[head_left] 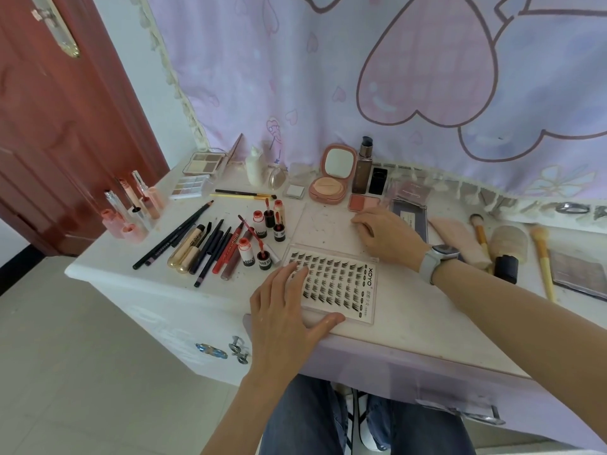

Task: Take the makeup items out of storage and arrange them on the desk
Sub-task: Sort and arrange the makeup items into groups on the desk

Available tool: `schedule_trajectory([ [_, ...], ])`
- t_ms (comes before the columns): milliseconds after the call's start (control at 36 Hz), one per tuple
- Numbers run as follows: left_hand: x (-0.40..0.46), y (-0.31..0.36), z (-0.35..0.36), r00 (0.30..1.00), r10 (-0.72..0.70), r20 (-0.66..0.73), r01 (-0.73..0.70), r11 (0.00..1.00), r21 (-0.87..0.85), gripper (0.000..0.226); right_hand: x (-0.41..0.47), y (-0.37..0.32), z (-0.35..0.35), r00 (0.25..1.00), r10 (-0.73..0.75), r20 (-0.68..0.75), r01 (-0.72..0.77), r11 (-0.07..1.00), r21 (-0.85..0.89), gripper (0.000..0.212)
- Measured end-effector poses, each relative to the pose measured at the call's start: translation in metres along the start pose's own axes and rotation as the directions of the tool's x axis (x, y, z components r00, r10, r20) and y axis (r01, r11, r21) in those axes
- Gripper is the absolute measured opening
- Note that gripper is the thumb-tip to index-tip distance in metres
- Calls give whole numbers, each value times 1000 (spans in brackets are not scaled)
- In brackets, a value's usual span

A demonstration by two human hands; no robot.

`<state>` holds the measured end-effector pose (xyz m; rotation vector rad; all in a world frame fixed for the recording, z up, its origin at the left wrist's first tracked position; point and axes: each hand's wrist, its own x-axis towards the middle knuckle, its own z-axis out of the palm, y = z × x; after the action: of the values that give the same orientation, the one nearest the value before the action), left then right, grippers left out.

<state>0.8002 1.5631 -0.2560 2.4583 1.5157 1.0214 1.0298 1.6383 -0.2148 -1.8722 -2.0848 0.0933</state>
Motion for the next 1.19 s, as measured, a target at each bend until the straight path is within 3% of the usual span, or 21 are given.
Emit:
schedule_trajectory([
  [139,-1,0,1,1000,10,1,-10,1000,28,79,-4,0,-4,1000,-11,-5,11,1000,24,31],
  [250,-4,-1,1,999,39,-21,-38,999,34,75,-17,2,-13,995,-9,-95,15,998,57,29],
  [389,-5,0,4,990,75,-117,-70,996,46,58,-47,21,-23,981,-30,-193,3,990,-138,24],
  [556,-1,22,12,979,155,-130,-151,988,42,46,-67,36,-18,995,70,69,-45,948,-315,51],
  [667,7,43,15,967,219,-128,-215,975,46,36,-75,31,-22,998,36,54,-14,933,-359,49],
  [806,13,69,18,954,301,-8,-301,953,47,32,-81,24,-35,999,32,24,-21,936,-351,51],
  [944,17,88,22,919,359,166,-378,920,102,29,-73,30,-42,982,62,180,7,933,-360,48],
  [1083,16,96,24,882,383,274,-429,893,132,36,-60,41,-48,962,133,237,-53,948,-315,41],
  [1194,14,99,27,861,374,344,-449,876,174,41,-48,52,-53,947,153,283,-52,940,-336,55],
])
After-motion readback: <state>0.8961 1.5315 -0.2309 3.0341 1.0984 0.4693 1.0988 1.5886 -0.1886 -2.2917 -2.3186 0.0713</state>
